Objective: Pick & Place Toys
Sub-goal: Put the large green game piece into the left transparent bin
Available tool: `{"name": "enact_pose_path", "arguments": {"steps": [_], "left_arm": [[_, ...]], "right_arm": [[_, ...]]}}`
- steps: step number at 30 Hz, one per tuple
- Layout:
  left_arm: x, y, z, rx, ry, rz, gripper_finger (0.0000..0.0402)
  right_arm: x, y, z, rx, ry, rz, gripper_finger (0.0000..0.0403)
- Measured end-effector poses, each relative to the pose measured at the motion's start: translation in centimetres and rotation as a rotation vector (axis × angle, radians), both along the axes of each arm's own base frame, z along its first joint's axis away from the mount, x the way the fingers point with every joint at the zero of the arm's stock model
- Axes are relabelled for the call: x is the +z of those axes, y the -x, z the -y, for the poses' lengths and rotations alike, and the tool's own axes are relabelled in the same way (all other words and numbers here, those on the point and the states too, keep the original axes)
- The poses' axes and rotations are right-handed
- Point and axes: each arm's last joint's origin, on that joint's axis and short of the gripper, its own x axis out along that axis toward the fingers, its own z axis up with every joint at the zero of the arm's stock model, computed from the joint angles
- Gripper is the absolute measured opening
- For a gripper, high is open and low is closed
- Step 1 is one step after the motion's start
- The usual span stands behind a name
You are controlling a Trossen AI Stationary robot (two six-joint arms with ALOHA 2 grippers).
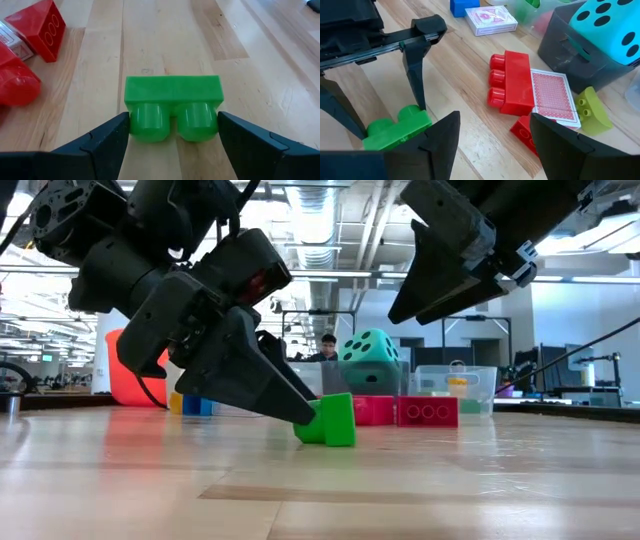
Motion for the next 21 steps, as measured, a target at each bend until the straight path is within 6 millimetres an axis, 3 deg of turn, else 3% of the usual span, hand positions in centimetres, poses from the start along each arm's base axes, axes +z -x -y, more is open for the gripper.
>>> {"name": "enact_pose_path", "arguments": {"steps": [21], "left_arm": [[-0.56,0.32,-0.37,0.097,0.01,-0.04,0.0286]], "right_arm": [[0.08,-0.22,-0.11,0.0,-0.016,0.025,0.0234]]}}
